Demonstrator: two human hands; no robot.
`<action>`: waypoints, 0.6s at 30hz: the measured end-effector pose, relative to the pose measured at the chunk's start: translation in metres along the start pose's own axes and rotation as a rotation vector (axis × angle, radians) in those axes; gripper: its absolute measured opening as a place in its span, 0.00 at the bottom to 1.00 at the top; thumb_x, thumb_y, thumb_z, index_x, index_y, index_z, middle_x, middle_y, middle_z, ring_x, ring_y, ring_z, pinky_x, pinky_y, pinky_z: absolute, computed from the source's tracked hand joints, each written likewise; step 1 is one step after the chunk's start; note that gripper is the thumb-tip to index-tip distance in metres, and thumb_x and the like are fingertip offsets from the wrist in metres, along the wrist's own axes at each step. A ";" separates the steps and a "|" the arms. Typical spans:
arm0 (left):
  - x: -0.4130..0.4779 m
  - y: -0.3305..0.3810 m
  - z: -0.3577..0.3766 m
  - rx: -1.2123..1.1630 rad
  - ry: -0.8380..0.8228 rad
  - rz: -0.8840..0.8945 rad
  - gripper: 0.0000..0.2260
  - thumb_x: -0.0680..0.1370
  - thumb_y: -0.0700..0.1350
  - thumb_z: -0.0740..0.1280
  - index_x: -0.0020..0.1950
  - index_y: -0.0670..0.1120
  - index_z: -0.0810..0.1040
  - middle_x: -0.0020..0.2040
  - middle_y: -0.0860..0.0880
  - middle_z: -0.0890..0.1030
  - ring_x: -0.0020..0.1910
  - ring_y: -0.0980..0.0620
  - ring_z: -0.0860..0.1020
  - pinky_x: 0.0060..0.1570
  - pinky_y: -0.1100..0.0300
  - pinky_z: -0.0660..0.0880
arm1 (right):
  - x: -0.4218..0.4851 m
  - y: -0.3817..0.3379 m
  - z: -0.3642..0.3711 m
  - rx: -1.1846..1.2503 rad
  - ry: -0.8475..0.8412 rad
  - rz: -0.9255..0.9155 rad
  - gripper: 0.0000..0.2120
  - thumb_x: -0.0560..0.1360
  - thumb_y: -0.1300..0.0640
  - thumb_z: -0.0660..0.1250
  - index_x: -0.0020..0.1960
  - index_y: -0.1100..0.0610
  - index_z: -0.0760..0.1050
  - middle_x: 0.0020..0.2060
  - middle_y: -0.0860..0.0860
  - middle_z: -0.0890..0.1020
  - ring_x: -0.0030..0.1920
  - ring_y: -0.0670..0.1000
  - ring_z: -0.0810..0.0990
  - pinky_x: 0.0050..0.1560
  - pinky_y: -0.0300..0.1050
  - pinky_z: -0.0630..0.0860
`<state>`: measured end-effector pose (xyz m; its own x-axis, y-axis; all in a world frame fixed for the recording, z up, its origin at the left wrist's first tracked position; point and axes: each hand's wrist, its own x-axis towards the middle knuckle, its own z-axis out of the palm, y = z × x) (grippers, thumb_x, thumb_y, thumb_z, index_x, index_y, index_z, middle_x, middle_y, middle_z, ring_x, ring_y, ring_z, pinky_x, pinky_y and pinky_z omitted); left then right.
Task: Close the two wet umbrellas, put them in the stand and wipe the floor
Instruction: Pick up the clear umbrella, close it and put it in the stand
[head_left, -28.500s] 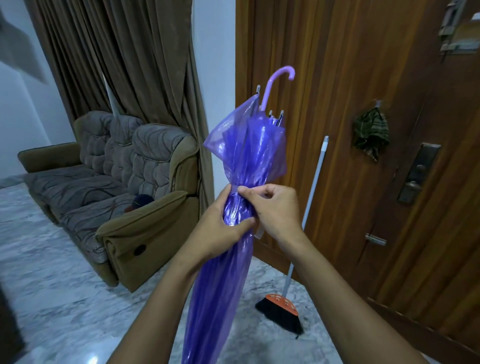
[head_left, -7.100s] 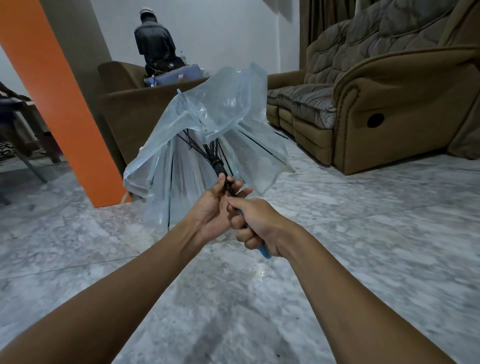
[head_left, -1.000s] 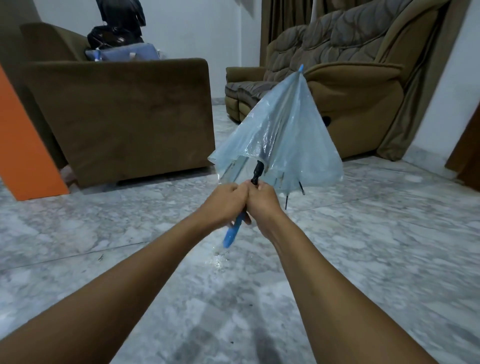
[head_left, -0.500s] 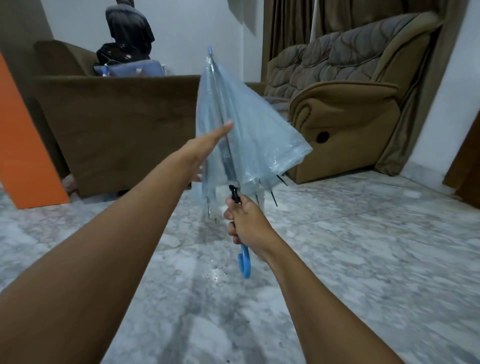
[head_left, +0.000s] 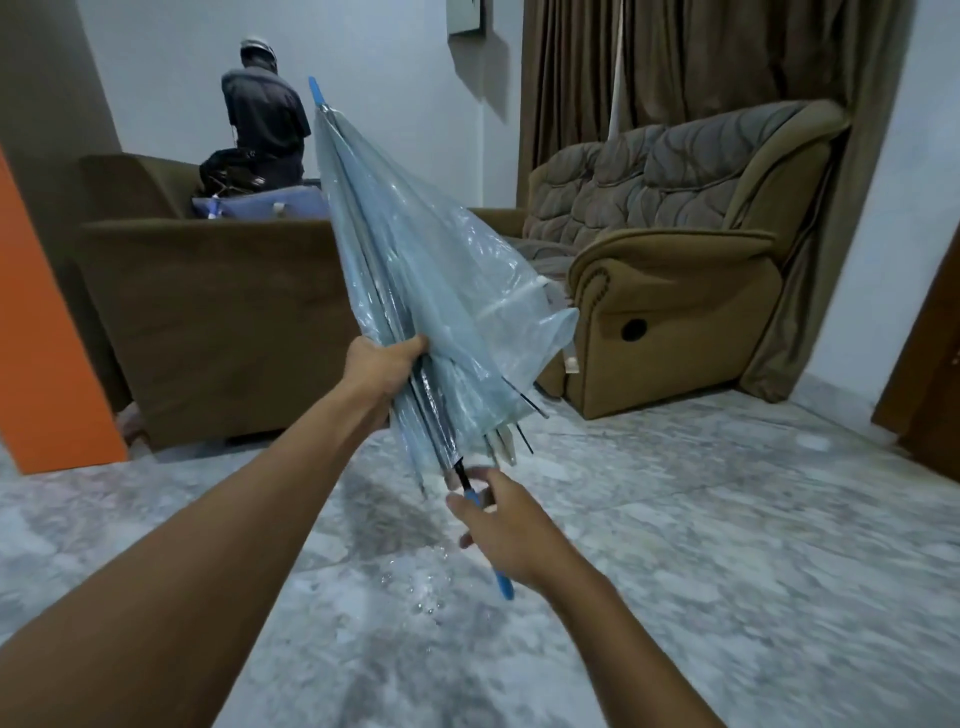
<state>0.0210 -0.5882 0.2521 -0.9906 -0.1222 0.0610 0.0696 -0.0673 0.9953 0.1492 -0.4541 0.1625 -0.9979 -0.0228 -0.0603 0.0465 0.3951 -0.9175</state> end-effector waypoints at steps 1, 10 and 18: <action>0.005 0.011 0.002 -0.005 0.015 0.032 0.19 0.70 0.45 0.77 0.58 0.40 0.79 0.48 0.43 0.84 0.43 0.45 0.84 0.42 0.47 0.83 | -0.001 -0.008 -0.019 -0.102 -0.019 0.062 0.19 0.77 0.42 0.63 0.61 0.54 0.74 0.49 0.49 0.80 0.49 0.52 0.82 0.52 0.45 0.76; -0.014 0.185 0.027 -0.003 -0.019 0.173 0.20 0.73 0.43 0.75 0.63 0.41 0.77 0.54 0.47 0.84 0.53 0.49 0.83 0.49 0.53 0.82 | -0.017 -0.256 -0.180 0.116 0.510 -0.110 0.30 0.71 0.31 0.65 0.66 0.47 0.70 0.62 0.42 0.73 0.61 0.43 0.72 0.59 0.43 0.69; -0.087 0.383 0.048 -0.146 -0.055 -0.023 0.03 0.82 0.44 0.61 0.55 0.50 0.73 0.51 0.51 0.78 0.57 0.47 0.78 0.49 0.63 0.77 | -0.066 -0.449 -0.240 -0.207 0.033 0.255 0.59 0.54 0.21 0.69 0.76 0.51 0.59 0.72 0.48 0.69 0.69 0.53 0.72 0.64 0.48 0.72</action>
<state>0.1284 -0.5552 0.6315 -0.9968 -0.0650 0.0464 0.0592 -0.2128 0.9753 0.1838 -0.4099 0.6726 -0.9564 0.1294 -0.2618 0.2882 0.5628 -0.7747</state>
